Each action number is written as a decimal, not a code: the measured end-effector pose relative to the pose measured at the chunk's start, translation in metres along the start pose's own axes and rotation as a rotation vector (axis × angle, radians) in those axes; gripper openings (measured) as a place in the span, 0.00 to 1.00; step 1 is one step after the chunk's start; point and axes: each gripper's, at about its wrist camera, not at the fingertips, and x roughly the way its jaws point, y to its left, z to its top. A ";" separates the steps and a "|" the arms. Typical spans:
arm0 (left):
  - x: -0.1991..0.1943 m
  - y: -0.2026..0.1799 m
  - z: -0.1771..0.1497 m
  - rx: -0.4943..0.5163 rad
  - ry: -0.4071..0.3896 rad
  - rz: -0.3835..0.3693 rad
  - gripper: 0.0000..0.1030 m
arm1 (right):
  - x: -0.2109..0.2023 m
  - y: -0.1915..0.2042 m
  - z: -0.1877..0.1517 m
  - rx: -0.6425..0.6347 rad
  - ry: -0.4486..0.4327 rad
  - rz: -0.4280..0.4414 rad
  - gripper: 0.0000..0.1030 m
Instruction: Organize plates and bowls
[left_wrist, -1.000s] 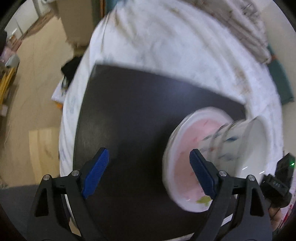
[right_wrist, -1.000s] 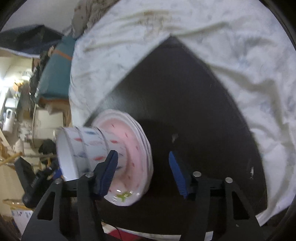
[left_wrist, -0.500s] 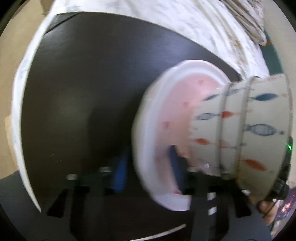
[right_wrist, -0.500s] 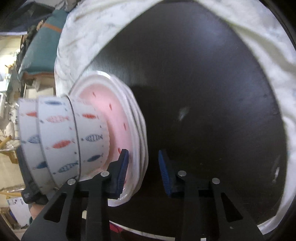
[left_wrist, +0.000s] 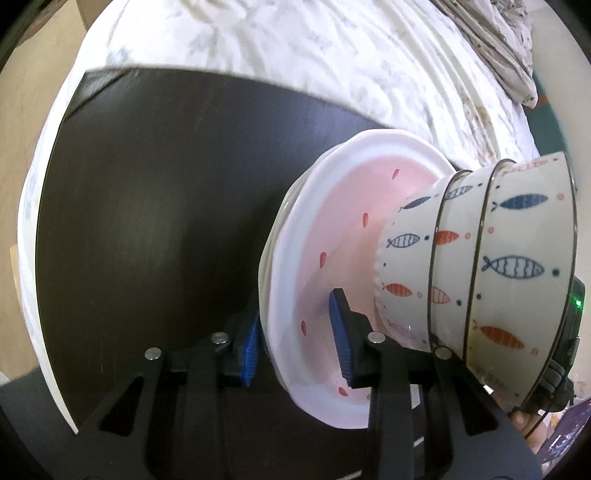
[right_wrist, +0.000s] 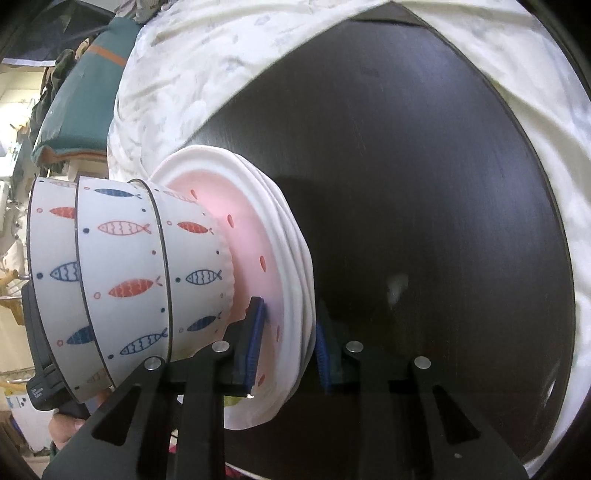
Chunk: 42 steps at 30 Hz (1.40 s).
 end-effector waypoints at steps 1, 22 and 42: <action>0.000 0.000 0.004 0.003 -0.008 0.003 0.30 | 0.000 0.000 0.004 0.005 -0.010 0.004 0.27; -0.037 -0.007 0.006 0.116 -0.253 0.221 0.41 | -0.025 0.001 0.010 0.011 -0.163 -0.019 0.29; -0.160 -0.027 -0.080 0.250 -0.581 0.191 0.68 | -0.132 0.062 -0.087 -0.231 -0.522 -0.132 0.96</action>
